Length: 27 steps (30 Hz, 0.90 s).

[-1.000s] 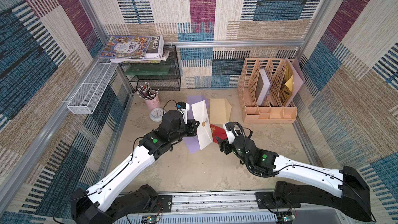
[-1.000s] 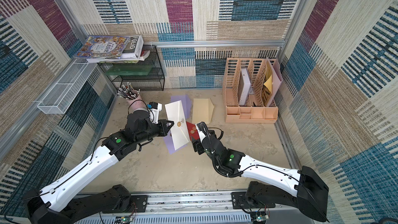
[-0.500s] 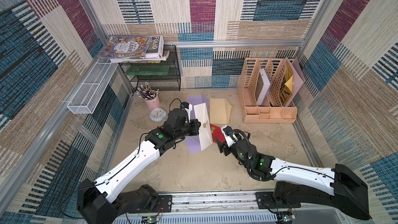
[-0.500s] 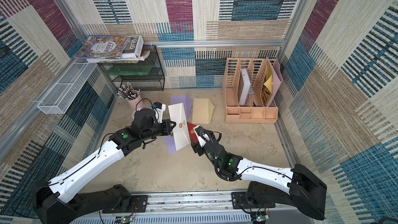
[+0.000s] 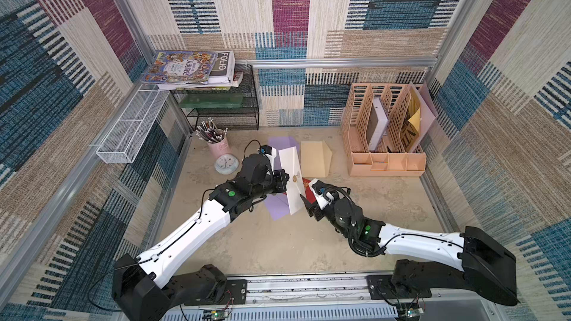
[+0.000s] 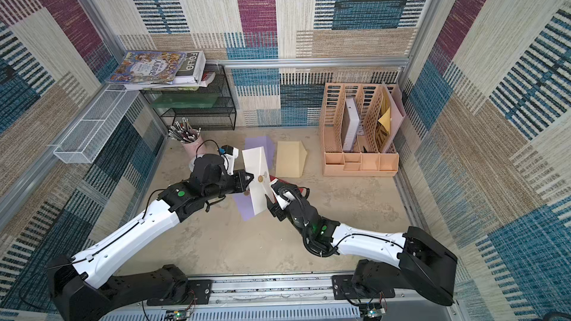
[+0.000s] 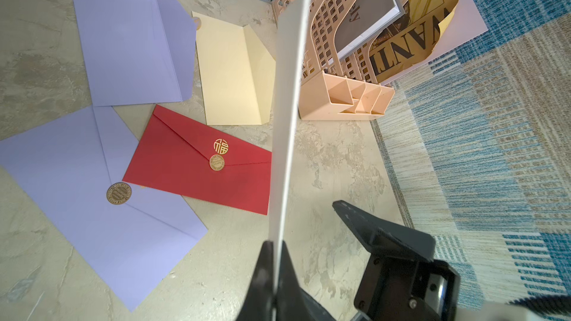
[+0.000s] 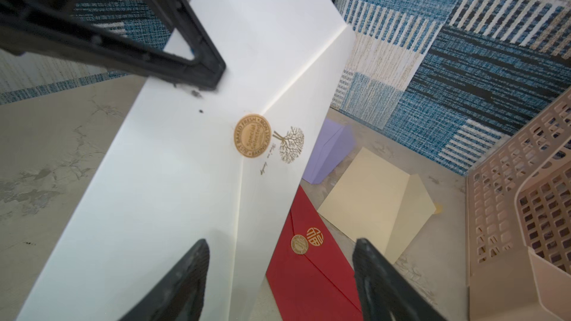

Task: Open the envelope
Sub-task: Open the envelope flap on the envelope.

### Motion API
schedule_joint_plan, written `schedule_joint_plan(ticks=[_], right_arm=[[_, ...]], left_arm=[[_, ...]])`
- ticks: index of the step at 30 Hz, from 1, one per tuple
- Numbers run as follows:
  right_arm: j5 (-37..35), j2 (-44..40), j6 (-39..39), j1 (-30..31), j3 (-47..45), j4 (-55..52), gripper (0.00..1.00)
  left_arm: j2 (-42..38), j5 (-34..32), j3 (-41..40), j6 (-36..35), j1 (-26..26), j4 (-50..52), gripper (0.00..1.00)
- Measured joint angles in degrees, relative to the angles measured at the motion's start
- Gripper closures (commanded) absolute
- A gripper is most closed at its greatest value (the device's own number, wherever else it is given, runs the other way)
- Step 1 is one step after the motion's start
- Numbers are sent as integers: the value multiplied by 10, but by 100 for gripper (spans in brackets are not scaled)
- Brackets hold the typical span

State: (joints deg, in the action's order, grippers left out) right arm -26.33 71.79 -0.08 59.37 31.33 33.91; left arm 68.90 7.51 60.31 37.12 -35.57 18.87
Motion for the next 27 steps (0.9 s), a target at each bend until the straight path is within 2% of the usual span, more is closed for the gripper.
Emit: schedule_joint_plan(ticks=[12,27], right_arm=[[-26,63,-12,-1,36,0,26],[-49,96,6,-13,80,-19,25]], left_arm=[[-2,9,0,11,0,0,100],[-12,-2,0,19,0,-5,100]])
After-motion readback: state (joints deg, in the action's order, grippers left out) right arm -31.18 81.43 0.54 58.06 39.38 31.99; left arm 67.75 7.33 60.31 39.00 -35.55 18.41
